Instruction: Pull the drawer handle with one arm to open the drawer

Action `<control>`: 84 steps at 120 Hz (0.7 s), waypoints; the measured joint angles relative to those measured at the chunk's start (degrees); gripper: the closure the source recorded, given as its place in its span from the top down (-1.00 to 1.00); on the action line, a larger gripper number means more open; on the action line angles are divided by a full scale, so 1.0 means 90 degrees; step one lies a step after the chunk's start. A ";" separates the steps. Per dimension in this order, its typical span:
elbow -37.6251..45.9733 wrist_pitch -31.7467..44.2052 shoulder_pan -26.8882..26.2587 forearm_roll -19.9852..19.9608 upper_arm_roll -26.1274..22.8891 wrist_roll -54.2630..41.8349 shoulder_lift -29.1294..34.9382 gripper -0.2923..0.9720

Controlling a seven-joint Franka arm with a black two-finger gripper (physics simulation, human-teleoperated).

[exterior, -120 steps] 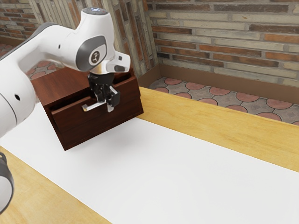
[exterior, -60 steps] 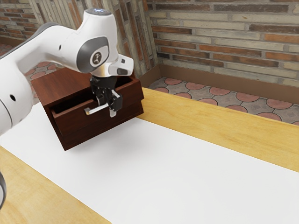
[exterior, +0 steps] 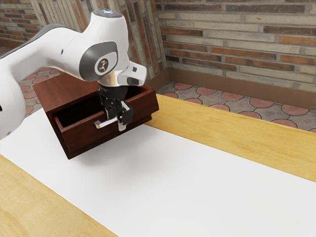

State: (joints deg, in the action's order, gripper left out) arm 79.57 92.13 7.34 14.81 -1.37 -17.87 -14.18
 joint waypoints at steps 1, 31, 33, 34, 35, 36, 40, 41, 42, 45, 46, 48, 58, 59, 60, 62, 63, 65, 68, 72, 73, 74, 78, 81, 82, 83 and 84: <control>0.0017 0.0001 -0.0014 0.0000 0.0000 0.0003 0.0011 0.04; 0.0516 0.0026 -0.0383 -0.0004 -0.0003 0.0116 0.0526 0.08; 0.0541 0.0026 -0.0414 -0.0004 -0.0003 0.0125 0.0563 0.08; 0.0551 0.0027 -0.0431 -0.0004 -0.0003 0.0130 0.0580 0.08; 0.0562 0.0027 -0.0452 -0.0003 -0.0002 0.0134 0.0607 0.08; 0.0571 0.0027 -0.0474 -0.0003 0.0000 0.0139 0.0632 0.08; 0.0603 0.0025 -0.0578 0.0011 0.0000 0.0158 0.0768 0.09; 0.0609 0.0023 -0.0610 0.0017 0.0001 0.0163 0.0809 0.10; 0.0614 0.0021 -0.0644 0.0022 0.0002 0.0168 0.0851 0.10; 0.0625 0.0012 -0.0745 0.0037 0.0003 0.0180 0.0977 0.14; 0.0628 0.0008 -0.0778 0.0041 0.0004 0.0184 0.1014 0.16; 0.0632 -0.0002 -0.0842 0.0049 0.0004 0.0192 0.1082 0.19; 0.0596 -0.0103 -0.1106 0.0019 0.0039 0.0161 0.1400 0.30; 0.0590 -0.0121 -0.1127 -0.0011 0.0045 0.0150 0.1432 0.31; 0.0585 -0.0139 -0.1147 -0.0044 0.0051 0.0138 0.1463 0.32; 0.0577 -0.0175 -0.1184 -0.0108 0.0059 0.0115 0.1516 0.34; 0.0574 -0.0193 -0.1202 -0.0137 0.0063 0.0103 0.1538 0.34; 0.0569 -0.0227 -0.1236 -0.0191 0.0068 0.0080 0.1573 0.36; 0.0552 -0.0274 -0.1283 -0.0258 0.0071 0.0044 0.1611 0.38; 0.0531 -0.0330 -0.1342 -0.0331 0.0069 0.0000 0.1669 0.40; 0.0528 -0.0343 -0.1356 -0.0347 0.0069 -0.0011 0.1684 0.41; 0.0525 -0.0356 -0.1371 -0.0362 0.0068 -0.0021 0.1696 0.41; 0.0516 -0.0402 -0.1410 -0.0411 0.0054 -0.0062 0.1733 0.43; 0.0512 -0.0436 -0.1430 -0.0439 0.0043 -0.0091 0.1763 0.44; 0.0510 -0.0447 -0.1436 -0.0447 0.0041 -0.0100 0.1774 0.44; 0.0508 -0.0457 -0.1441 -0.0454 0.0039 -0.0109 0.1785 0.45; 0.0506 -0.0467 -0.1445 -0.0461 0.0037 -0.0119 0.1794 0.45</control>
State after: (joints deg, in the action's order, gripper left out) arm 84.13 87.93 -5.66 10.66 -1.04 -18.94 1.96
